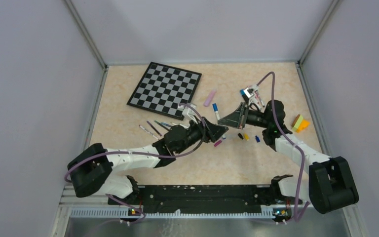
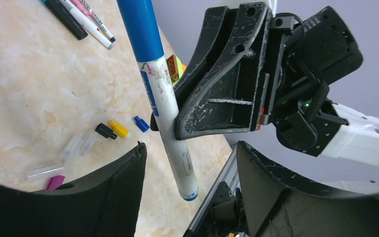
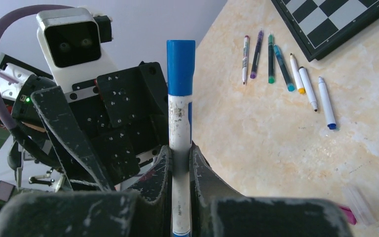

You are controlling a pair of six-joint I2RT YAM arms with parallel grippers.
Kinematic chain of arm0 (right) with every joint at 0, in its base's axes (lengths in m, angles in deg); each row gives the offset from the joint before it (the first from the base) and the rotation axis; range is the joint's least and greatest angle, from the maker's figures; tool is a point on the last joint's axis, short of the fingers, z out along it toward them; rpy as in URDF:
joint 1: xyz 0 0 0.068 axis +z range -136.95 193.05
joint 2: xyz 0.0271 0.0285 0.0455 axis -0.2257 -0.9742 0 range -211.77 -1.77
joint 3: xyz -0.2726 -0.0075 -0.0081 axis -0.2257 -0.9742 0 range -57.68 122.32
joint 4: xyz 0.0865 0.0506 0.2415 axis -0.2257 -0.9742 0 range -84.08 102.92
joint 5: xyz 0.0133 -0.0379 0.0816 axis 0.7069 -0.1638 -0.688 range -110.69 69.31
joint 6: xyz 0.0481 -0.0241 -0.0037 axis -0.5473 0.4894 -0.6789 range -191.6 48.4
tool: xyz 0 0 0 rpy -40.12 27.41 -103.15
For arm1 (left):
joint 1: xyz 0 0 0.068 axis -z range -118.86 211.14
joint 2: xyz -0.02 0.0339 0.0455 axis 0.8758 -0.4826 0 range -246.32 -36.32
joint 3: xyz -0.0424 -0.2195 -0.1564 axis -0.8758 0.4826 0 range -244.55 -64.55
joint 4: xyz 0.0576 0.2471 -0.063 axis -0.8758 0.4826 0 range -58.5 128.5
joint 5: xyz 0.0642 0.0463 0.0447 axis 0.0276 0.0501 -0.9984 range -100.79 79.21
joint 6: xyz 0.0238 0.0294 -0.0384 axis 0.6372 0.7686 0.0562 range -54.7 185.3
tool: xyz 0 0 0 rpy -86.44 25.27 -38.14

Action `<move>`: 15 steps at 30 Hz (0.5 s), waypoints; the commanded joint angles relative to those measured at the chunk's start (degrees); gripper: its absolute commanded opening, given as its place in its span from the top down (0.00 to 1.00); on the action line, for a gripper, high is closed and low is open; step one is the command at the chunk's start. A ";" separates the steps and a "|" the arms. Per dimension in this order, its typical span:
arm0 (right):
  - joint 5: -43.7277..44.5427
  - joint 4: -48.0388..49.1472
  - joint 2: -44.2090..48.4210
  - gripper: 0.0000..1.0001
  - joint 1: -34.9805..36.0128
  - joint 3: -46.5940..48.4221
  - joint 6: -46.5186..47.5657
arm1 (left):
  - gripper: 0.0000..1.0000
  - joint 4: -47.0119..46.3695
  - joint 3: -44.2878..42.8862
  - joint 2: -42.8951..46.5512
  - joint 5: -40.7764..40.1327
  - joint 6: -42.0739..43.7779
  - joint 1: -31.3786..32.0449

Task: Open the pen caps
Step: Pick up the pen from the center of the board.

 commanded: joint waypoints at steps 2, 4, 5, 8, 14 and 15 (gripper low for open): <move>1.07 4.57 2.16 1.00 -0.30 -0.39 -3.24 | 0.34 2.34 -4.25 -2.63 2.01 0.55 -0.18; 1.07 4.65 2.34 1.00 -0.28 -0.48 -3.56 | 0.38 2.87 -4.63 -3.10 2.03 0.41 -0.14; 1.10 4.64 2.38 1.00 -0.28 -0.55 -3.52 | 0.40 3.21 -4.81 -3.30 2.02 0.33 -0.18; 1.27 4.86 2.43 1.00 -0.30 -0.86 -3.40 | 0.51 4.00 -5.42 -3.89 2.07 0.48 -0.19; 1.25 4.37 2.82 1.00 -0.25 -0.99 -2.49 | 0.86 5.03 -6.13 -4.48 2.76 1.15 -0.25; 1.06 3.92 2.99 1.00 -0.24 -0.90 -1.72 | 0.95 5.34 -6.04 -4.32 2.88 1.46 -0.19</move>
